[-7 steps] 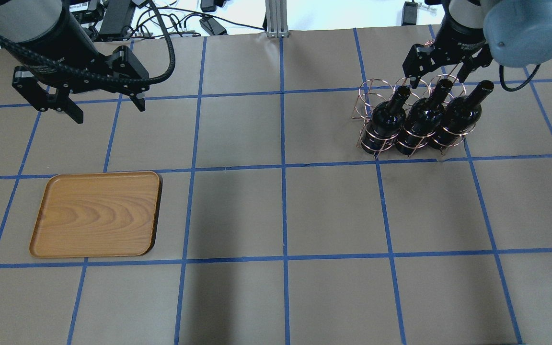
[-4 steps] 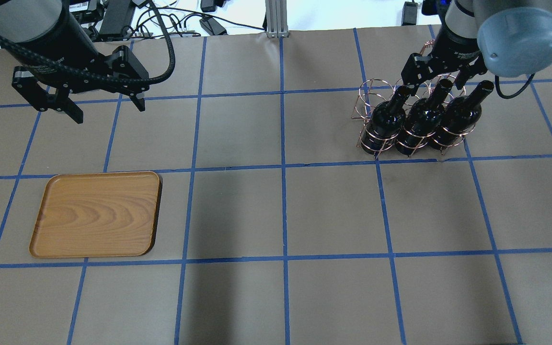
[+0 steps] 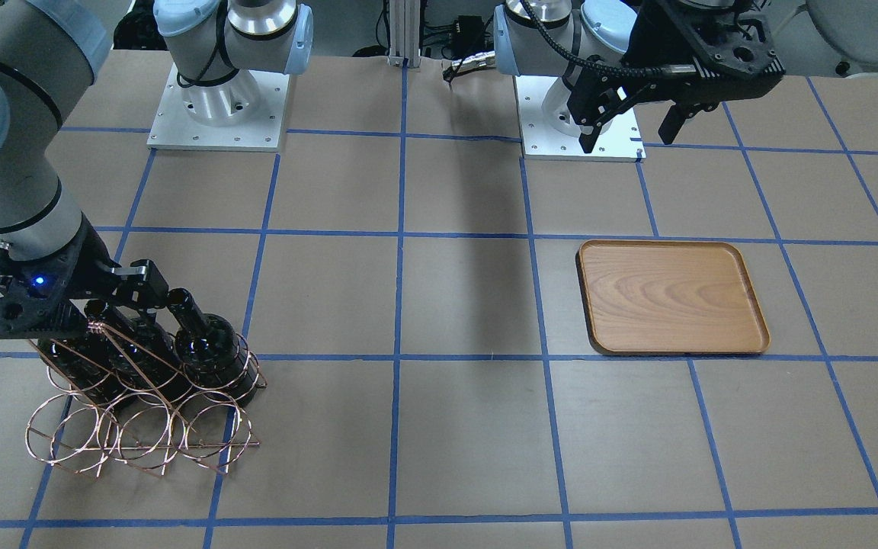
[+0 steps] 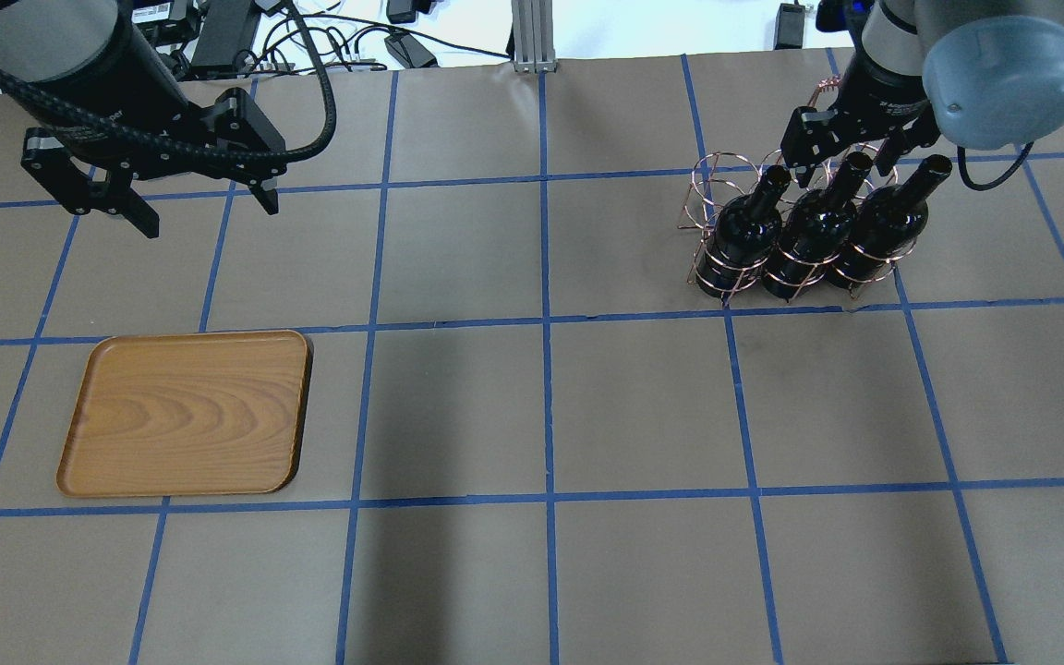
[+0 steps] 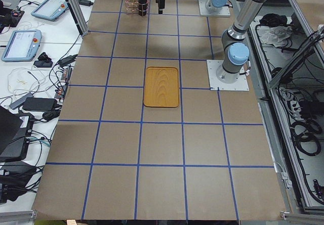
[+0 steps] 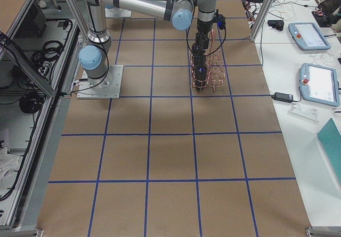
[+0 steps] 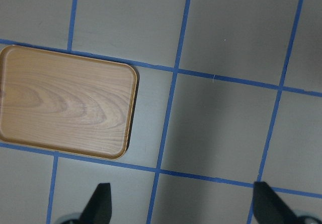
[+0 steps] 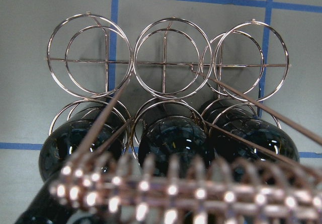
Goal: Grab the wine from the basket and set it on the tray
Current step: 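Grasp the nearest dark wine bottle neck with the right gripper and lift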
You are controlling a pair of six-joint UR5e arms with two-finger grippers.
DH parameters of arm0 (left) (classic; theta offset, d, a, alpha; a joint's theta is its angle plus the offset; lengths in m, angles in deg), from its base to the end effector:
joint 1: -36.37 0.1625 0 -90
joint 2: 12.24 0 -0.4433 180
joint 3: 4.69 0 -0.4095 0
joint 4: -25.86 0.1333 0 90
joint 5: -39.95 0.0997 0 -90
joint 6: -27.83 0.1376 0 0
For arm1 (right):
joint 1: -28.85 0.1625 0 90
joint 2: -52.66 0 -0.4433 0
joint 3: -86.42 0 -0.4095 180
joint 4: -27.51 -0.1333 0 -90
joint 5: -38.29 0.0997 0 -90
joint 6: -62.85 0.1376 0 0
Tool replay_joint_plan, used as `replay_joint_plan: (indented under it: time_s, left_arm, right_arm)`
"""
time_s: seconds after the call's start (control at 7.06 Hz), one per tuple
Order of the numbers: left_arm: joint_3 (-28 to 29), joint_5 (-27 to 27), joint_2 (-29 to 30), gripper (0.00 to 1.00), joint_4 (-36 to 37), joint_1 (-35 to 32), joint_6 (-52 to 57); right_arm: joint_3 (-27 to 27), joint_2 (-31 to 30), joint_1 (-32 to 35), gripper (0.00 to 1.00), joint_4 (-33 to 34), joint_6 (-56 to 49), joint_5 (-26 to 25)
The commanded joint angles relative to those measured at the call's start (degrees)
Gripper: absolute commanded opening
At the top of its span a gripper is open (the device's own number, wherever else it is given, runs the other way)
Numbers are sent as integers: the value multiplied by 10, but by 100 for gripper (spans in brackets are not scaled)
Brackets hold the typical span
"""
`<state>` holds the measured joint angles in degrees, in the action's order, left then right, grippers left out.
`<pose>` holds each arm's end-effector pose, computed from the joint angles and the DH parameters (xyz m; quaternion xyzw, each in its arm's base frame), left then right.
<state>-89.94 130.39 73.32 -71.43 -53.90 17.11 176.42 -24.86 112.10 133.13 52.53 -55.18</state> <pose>-0.1345 -0.4735 0.5357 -0.0911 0.9957 -0.0169 0.0022 0.0533 -0.6132 0.3752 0.0303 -0.9987 0.0226 0.0340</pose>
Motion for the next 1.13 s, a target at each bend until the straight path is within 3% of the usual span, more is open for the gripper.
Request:
replay_joint_plan:
  time_s: [0.0, 0.57, 0.85, 0.99]
  left_arm:
    - [1, 0, 0, 100, 0, 0, 0]
    - [1, 0, -1, 100, -1, 0, 0]
    - [1, 1, -1, 100, -1, 0, 0]
    - [1, 0, -1, 100, -2, 0, 0]
  right_arm:
    - [0, 0, -24, 75, -5, 1, 9]
    - [0, -1, -24, 74, -9, 2, 38]
    - [1, 0, -24, 48, -9, 0, 35]
    - [0, 0, -24, 30, -10, -11, 31]
